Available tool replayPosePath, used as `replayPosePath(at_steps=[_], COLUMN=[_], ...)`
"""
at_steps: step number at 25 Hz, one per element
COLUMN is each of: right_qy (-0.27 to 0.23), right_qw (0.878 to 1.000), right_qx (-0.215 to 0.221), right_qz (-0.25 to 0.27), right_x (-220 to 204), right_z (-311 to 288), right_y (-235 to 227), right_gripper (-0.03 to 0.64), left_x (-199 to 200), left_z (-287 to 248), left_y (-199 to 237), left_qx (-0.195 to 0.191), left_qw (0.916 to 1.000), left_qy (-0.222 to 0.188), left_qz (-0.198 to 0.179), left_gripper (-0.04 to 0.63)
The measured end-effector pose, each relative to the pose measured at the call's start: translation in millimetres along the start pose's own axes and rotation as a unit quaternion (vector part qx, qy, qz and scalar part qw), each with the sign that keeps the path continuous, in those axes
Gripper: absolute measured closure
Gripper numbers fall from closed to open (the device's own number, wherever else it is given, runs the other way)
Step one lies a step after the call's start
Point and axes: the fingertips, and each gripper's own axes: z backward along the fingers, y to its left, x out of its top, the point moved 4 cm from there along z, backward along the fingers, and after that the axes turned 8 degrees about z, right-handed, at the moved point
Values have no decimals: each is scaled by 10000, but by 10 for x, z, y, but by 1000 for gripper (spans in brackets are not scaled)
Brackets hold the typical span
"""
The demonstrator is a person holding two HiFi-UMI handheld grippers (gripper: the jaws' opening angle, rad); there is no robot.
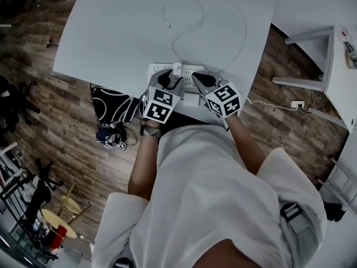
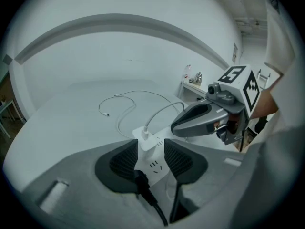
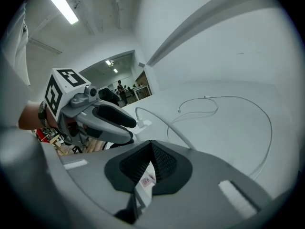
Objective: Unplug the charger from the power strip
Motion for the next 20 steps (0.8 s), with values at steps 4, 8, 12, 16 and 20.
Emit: replayPosePath(at_steps=[4, 8, 12, 16, 20], right_qy=[186, 269, 360, 535, 598], right_qw=[9998, 9996, 9993, 9983, 9980], right_qx=[57, -13, -105, -201, -181], right_qz=[15, 15, -40, -109, -105], right_x=[-95, -143, -161, -244, -276], right_z=[-106, -174, -196, -175, -195], right_y=[-86, -150, -161, -225, -247], right_gripper=[615, 615, 615, 615, 615], left_x=[-47, -52, -52, -38, -30], left_z=[-78, -148, -187, -256, -311], left_y=[34, 39, 59, 51, 53], left_qx=[199, 246, 372, 581, 880], left_qw=[9996, 9994, 9989, 9979, 9956], left_qy=[7, 33, 41, -7, -55], left_qz=[187, 230, 265, 298, 314], left_gripper=[426, 426, 426, 426, 426])
